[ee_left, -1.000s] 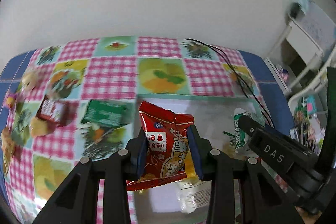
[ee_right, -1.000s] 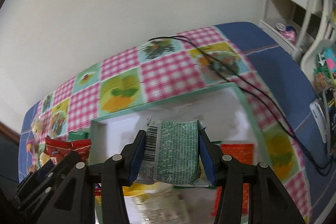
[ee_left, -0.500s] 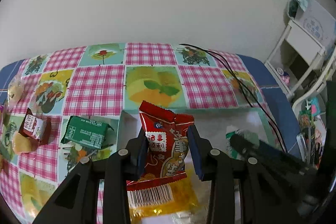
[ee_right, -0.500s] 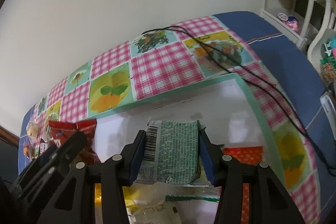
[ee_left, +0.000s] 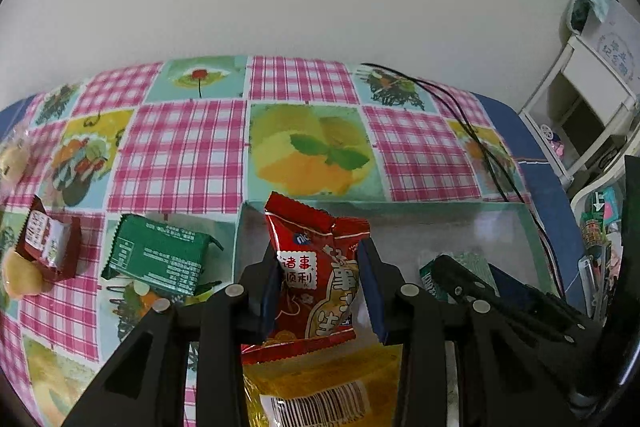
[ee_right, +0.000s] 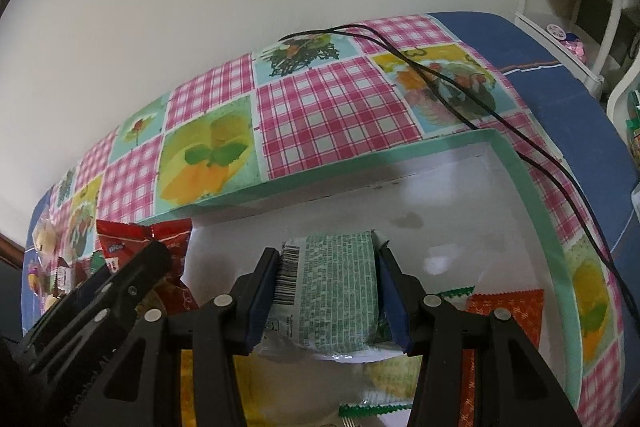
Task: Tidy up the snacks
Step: 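Carry the red bag and green-white pack over the box lid, then open both grippers to drop the packets into the box lid, then move left gripper to the tan wafer bar while right gripper approaches the dark green packet, then close left gripper on the tan wafer bar while right gripper closes on the dark green packet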
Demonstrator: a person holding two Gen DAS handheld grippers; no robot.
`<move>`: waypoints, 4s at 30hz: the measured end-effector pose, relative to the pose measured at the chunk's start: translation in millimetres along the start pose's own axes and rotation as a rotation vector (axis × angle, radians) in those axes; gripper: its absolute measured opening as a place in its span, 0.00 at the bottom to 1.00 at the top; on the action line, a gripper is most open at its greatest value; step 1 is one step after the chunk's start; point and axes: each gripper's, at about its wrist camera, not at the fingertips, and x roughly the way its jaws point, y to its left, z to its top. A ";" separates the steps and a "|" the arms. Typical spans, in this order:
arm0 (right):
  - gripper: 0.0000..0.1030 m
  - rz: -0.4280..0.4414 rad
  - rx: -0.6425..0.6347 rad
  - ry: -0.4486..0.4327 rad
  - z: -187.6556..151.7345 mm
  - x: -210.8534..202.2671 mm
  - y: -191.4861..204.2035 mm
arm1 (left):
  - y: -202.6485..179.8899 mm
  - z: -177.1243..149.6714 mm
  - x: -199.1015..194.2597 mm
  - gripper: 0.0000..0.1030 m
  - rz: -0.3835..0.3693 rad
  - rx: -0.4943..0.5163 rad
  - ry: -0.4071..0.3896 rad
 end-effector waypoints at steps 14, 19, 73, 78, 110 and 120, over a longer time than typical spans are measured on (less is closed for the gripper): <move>0.53 -0.006 -0.039 -0.064 14.4 -37.3 9.7 | -0.4 12.1 -40.9 0.50 -0.016 0.012 -0.010; 0.53 -0.017 -0.062 -0.102 19.3 -58.5 13.7 | -4.3 15.6 -60.2 0.53 0.070 0.065 -0.035; 1.00 0.068 -0.235 -0.082 -6.8 -51.0 139.9 | 161.6 14.0 -105.2 0.98 0.300 -0.101 -0.054; 1.00 0.100 -0.301 -0.067 -18.1 -45.2 185.7 | 202.4 9.3 -119.6 0.98 0.316 -0.142 -0.053; 0.80 0.009 -0.315 0.015 -41.6 33.5 221.6 | 324.4 -50.4 -80.3 0.58 0.460 -0.275 0.187; 0.67 0.041 -0.346 0.035 -48.1 36.3 227.4 | 290.1 -42.2 -73.4 0.40 0.366 -0.217 0.162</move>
